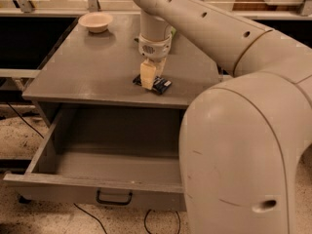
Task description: Place rxbar blueberry into top drawer
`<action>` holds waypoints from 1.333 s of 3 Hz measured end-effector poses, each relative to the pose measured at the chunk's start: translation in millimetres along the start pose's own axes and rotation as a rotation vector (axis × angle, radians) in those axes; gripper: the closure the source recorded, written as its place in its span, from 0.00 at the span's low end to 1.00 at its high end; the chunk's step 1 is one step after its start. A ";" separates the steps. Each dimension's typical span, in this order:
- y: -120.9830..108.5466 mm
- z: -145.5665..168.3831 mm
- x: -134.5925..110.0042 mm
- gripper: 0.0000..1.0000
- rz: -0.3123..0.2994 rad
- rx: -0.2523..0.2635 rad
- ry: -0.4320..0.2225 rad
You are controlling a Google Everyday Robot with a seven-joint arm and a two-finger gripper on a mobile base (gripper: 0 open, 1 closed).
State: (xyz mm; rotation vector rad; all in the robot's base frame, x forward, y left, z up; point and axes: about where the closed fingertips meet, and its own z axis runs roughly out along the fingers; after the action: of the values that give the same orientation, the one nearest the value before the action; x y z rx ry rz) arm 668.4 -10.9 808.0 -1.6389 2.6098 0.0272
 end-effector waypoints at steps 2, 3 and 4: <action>0.0 -0.4 -0.1 1.00 0.000 0.000 0.000; -0.2 -8.8 -0.6 1.00 0.000 0.000 0.000; -0.3 -15.1 -0.9 1.00 0.000 0.000 0.000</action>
Offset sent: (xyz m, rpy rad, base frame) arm 0.0000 0.0000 0.0000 0.0000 0.0000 0.0000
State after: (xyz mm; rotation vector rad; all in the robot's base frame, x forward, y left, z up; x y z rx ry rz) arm 668.4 -10.9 823.1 -1.6388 2.6096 0.0272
